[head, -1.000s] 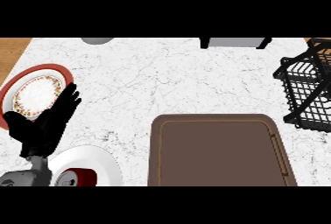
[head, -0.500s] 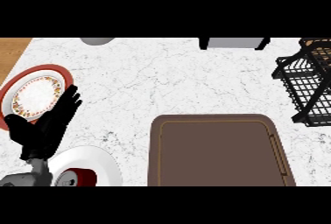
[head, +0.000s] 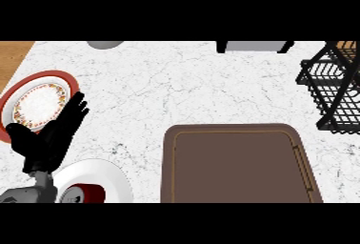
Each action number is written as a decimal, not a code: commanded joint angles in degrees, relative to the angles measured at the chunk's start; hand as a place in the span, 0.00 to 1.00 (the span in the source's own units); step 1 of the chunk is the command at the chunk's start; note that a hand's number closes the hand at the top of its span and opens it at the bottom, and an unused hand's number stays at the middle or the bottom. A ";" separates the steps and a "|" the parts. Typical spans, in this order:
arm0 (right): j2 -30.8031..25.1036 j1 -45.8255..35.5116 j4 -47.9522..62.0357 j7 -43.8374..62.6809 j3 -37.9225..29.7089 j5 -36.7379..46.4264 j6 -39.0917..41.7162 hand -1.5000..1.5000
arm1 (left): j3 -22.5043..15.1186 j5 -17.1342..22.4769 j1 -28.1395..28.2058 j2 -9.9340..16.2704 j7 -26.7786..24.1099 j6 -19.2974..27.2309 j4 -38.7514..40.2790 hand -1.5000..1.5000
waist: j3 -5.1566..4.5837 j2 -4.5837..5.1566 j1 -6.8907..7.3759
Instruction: Pick the bell pepper from the tray and place it in the tiered basket
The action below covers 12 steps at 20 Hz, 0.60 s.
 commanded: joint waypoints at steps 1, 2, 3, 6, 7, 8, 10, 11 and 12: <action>3.50 -3.51 3.13 5.06 -3.44 -4.78 2.22 0.00 | 0.08 0.55 2.22 -0.61 -1.65 -0.86 -0.09 0.50 | 0.14 0.45 0.95; 1.15 -3.23 5.49 4.77 -5.02 -6.13 5.09 0.00 | 0.62 0.88 1.11 -0.17 -0.15 -0.53 -1.03 0.50 | 0.19 0.56 1.01; -0.92 -3.31 6.43 5.34 -6.92 -8.27 8.47 0.00 | 1.97 1.15 0.30 1.24 -1.15 -1.62 1.71 0.50 | 0.17 0.58 0.50; -2.38 -6.64 10.90 9.51 -11.21 -11.96 8.72 0.00 | 0.09 -0.74 -1.41 -0.21 -1.94 -0.65 2.33 0.50 | 0.23 0.94 1.13; -4.04 -7.80 10.35 13.97 -12.59 -14.27 12.01 0.00 | 1.01 0.48 -0.32 0.41 0.69 -0.45 -0.50 0.50 | 0.17 0.31 0.51; -5.09 -8.77 13.20 13.21 -13.55 -14.10 9.73 0.00 | 0.48 0.58 -0.75 0.56 0.04 -1.79 1.06 0.50 | 0.25 0.97 1.57; -10.17 -7.63 15.23 13.56 -16.29 -16.01 11.35 0.00 | -0.16 -0.06 -0.02 -0.65 -1.27 -1.04 0.42 0.50 | 0.30 1.05 1.45; -10.90 -7.19 16.07 13.50 -16.59 -15.92 10.19 0.00 | -0.78 -0.32 0.65 -0.57 0.05 -0.94 -1.58 0.50 | 0.33 1.06 1.81; -11.12 -6.57 16.72 12.30 -16.78 -15.75 9.18 0.00 | -0.06 -0.51 -1.73 -0.75 -1.47 -0.78 1.82 0.50 | 0.33 1.38 1.70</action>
